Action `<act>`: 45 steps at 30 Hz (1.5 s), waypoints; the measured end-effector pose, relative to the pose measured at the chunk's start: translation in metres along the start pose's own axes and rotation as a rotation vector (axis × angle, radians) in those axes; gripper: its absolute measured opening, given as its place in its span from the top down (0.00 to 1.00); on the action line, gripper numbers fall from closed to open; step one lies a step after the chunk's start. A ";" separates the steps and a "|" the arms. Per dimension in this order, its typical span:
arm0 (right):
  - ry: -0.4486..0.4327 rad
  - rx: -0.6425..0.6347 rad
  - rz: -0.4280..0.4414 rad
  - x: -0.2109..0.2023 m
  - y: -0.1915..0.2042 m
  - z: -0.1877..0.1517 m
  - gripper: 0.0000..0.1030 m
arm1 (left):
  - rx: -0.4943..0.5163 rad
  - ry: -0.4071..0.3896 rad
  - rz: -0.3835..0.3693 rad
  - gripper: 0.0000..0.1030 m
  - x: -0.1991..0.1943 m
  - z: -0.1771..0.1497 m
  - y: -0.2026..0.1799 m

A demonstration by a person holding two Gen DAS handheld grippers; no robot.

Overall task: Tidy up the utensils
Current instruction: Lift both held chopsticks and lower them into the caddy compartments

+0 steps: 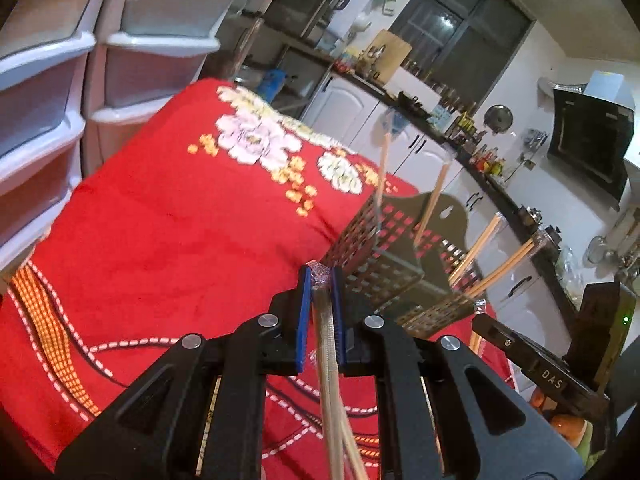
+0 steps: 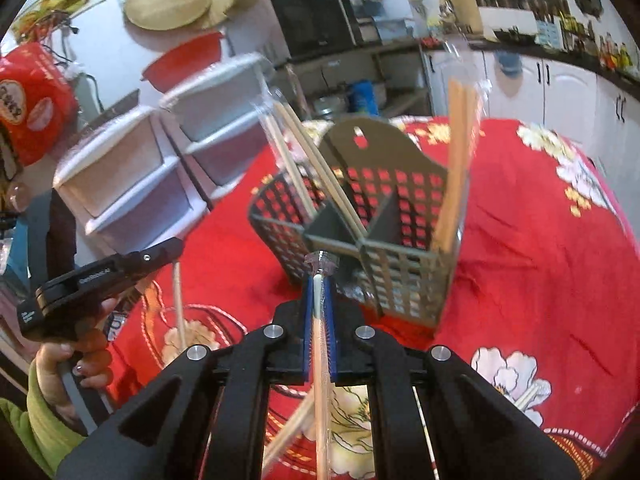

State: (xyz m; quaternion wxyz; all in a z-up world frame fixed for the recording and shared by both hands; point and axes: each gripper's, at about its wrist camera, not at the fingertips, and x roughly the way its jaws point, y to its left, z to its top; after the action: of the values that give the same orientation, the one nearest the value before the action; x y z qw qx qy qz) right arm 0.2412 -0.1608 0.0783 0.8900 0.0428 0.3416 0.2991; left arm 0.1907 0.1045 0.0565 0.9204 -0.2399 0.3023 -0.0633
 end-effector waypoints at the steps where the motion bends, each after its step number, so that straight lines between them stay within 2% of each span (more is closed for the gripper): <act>1: -0.009 -0.004 0.001 -0.002 0.002 0.002 0.94 | 0.005 -0.006 -0.006 0.95 -0.002 0.002 -0.003; 12: -0.119 -0.062 -0.026 -0.026 0.014 0.020 0.94 | 0.081 -0.072 -0.041 0.95 -0.014 0.025 -0.038; 27: -0.241 -0.095 -0.002 -0.059 0.027 0.048 0.94 | 0.166 -0.147 -0.079 0.96 -0.028 0.056 -0.076; 45: -0.404 -0.161 0.042 -0.085 0.044 0.115 0.94 | 0.267 -0.300 -0.081 0.96 -0.069 0.112 -0.136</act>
State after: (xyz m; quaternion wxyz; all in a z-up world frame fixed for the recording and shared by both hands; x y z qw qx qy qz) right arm 0.2414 -0.1576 0.2281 0.9344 0.0379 0.1303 0.3292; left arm 0.2048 0.0488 0.2369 0.9754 -0.1346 0.1409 -0.1033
